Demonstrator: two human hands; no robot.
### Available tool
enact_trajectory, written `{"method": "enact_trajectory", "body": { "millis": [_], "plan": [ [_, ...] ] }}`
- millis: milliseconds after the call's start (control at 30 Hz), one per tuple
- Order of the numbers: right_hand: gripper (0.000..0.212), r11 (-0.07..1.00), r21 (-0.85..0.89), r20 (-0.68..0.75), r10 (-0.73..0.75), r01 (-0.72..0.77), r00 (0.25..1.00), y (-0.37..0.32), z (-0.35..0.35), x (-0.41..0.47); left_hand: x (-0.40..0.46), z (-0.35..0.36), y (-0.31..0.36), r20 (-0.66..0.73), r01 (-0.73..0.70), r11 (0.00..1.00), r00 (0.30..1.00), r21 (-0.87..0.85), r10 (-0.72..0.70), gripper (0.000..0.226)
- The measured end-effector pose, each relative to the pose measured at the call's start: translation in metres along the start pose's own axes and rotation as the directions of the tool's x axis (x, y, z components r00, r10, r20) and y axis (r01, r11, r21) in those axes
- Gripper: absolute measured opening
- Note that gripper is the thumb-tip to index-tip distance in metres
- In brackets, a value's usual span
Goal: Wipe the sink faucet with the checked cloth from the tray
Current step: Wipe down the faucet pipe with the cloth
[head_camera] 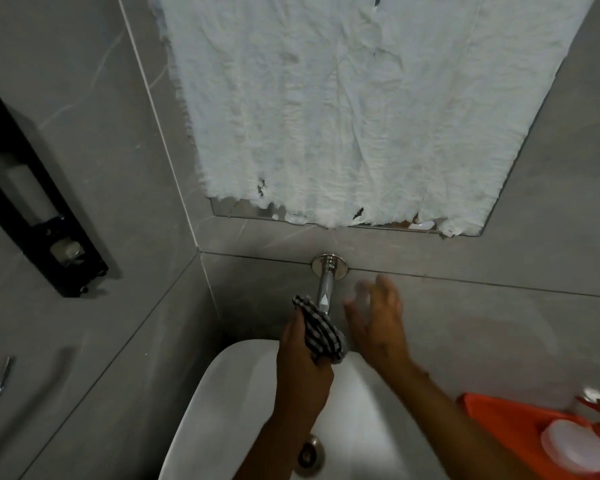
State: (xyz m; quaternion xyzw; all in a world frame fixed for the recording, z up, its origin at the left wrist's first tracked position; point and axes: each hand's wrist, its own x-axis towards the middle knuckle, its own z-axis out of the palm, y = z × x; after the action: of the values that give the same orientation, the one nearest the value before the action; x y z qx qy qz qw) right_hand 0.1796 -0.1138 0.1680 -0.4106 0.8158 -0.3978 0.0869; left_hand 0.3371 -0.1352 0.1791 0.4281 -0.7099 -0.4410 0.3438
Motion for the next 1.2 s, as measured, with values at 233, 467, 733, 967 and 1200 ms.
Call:
{"method": "enact_trajectory", "body": {
  "millis": [233, 467, 733, 967, 1200],
  "plan": [
    [0.038, 0.636, 0.503, 0.611, 0.217, -0.585, 0.761, 0.0, 0.025, -0.117, -0.052, 0.002, -0.044, 0.042, 0.266, 0.94, 0.964, -0.216, -0.263, 0.038],
    [0.024, 0.569, 0.515, 0.528, 0.378, -0.641, 0.76, 0.058, -0.023, -0.154, -0.055, 0.018, -0.064, 0.553, 0.741, 0.248, 0.642, -0.624, -0.531, 0.046],
    [0.026, 0.291, 0.7, 0.337, 0.67, -0.652, 0.661, 0.168, -0.103, -0.185, -0.026, 0.189, 0.008, 0.683, 0.579, 0.801, 0.646, -0.15, -0.34, 0.045],
    [0.033, 0.219, 0.674, 0.214, 0.856, -0.705, 0.47, 0.306, -0.104, -0.172, -0.029, 0.377, -0.016, 0.701, -0.054, 0.925, 0.67, 0.376, -0.245, 0.04],
    [0.039, 0.463, 0.332, 0.201, 0.817, -0.822, 0.541, 0.403, -0.08, -0.137, -0.028, 0.474, -0.085, 0.699, -0.426, 0.689, 0.695, 0.587, -0.166, 0.03]
  ]
}}
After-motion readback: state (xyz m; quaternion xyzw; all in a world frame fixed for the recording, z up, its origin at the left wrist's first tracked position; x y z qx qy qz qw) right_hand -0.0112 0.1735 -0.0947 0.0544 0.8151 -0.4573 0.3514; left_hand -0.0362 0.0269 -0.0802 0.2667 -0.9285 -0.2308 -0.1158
